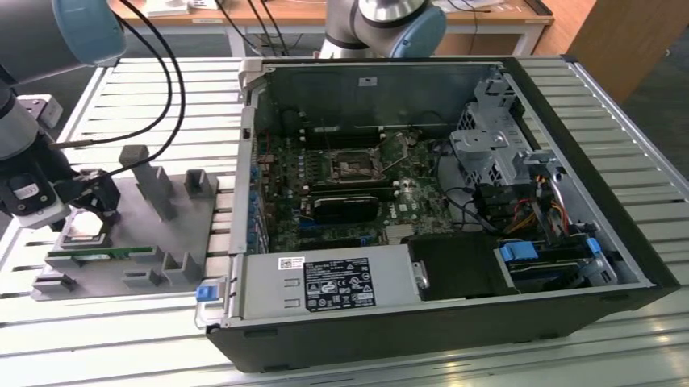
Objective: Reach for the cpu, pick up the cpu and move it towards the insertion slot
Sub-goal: 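Pick up the cpu and move it towards the insertion slot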
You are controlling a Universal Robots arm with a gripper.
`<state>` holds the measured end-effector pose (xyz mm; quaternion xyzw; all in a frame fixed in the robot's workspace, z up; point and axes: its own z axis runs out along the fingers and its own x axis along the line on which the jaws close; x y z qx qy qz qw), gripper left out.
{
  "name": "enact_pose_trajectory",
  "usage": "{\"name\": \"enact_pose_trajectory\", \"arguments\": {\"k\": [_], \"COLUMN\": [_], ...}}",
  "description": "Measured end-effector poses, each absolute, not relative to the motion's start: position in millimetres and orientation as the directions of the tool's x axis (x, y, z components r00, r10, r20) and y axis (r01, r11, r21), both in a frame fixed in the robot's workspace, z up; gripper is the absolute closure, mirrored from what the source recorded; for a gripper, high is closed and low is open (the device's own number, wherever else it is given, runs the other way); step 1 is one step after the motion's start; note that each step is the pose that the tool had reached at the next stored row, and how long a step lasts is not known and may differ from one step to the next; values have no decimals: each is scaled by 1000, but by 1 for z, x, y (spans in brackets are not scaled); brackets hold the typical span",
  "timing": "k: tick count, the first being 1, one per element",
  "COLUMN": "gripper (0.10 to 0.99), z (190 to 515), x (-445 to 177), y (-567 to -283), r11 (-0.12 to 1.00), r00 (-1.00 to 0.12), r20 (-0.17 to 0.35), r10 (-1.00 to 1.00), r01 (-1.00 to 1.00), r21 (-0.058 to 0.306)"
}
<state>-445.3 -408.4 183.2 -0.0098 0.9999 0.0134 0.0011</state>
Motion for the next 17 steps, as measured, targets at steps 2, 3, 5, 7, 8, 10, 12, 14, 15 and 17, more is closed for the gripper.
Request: {"name": "enact_pose_trajectory", "arguments": {"k": [2,3,5,7,8,10,12,14,15,17], "gripper": [333,333,345,420,420,420,420,420,420,420], "z": [182,182,182,181,181,181,181,181,181,182], "x": [-445,-445,-445,-445,-445,-445,-445,-445,-445,-445], "y": [-408,-408,-408,-408,-408,-408,-408,-408,-408,-408], "r11": [1000,1000,1000,1000,1000,1000,1000,1000,1000,1000], "r00": [-1000,-1000,-1000,-1000,-1000,-1000,-1000,-1000,-1000,-1000], "r20": [-2,-2,-2,-2,-2,-2,-2,-2,-2,-2], "r10": [-17,-16,-14,-13,-13,-12,-12,-12,-12,-12], "r01": [-17,-16,-14,-13,-13,-12,-12,-12,-12,-12], "r21": [25,24,23,22,21,21,21,21,20,20]}}
